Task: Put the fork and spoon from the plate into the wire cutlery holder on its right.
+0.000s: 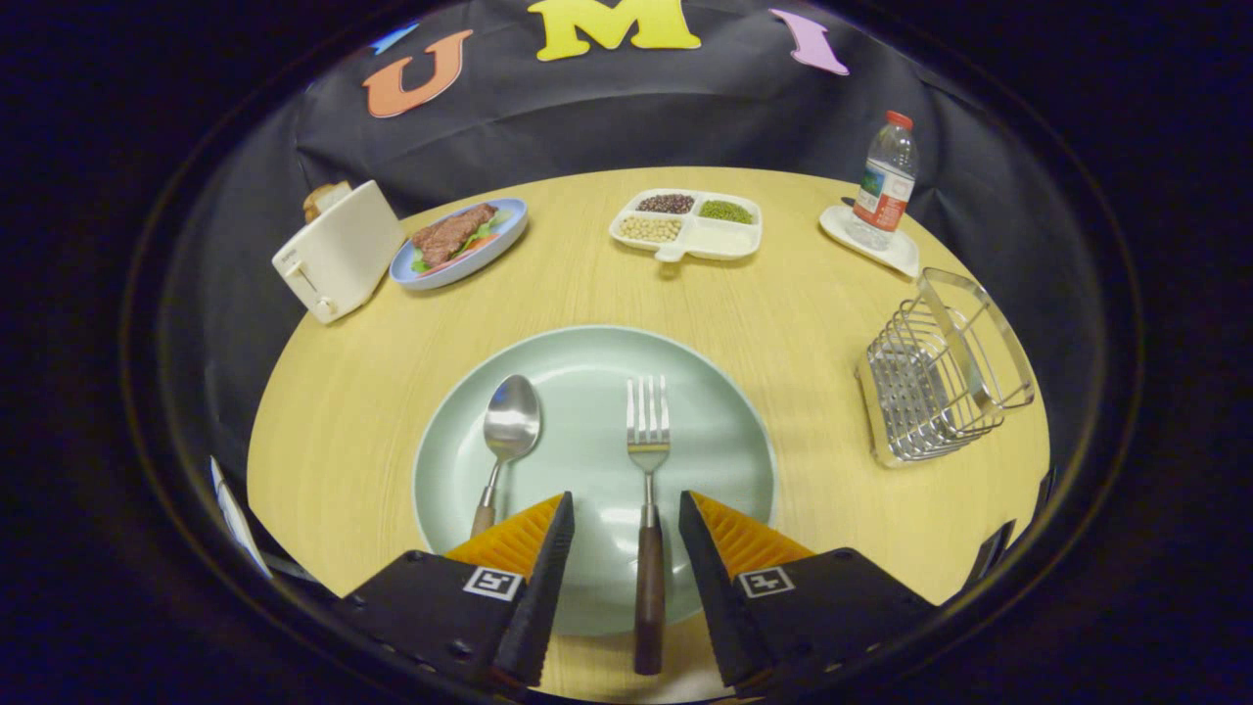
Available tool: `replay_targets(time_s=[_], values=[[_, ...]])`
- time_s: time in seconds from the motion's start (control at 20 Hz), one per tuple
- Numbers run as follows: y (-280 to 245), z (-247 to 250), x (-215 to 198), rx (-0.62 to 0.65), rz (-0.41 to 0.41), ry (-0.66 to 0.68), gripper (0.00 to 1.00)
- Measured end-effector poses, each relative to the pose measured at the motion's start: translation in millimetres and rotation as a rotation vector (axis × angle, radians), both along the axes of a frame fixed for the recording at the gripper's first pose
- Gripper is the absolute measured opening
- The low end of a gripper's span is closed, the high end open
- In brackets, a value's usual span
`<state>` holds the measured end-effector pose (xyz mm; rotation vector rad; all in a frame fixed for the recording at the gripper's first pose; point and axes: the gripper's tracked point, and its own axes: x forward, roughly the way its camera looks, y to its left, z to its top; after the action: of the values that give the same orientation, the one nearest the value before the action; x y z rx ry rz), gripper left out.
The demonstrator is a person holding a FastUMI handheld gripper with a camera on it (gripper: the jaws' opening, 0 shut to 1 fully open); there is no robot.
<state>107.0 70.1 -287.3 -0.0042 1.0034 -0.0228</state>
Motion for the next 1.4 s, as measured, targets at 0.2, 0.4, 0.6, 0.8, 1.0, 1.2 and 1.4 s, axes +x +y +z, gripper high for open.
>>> replay_targets(time_s=[0.2, 0.4, 0.6, 0.8, 1.0, 1.2, 1.4], values=[[-5, -14, -2, 0.003, -0.020, 0.039, 0.51], [-4, -10, -11, -0.008, 0.003, 0.044, 0.17], [-4, -3, -10, -0.018, 0.021, 0.043, 0.01], [-2, 14, -12, -0.018, 0.038, 0.003, 0.01], [-5, 39, -14, -0.003, 0.043, -0.043, 0.01], [-18, 66, -14, 0.001, 0.045, -0.087, 0.01], [-45, 96, -14, 0.008, 0.025, -0.142, 0.01]])
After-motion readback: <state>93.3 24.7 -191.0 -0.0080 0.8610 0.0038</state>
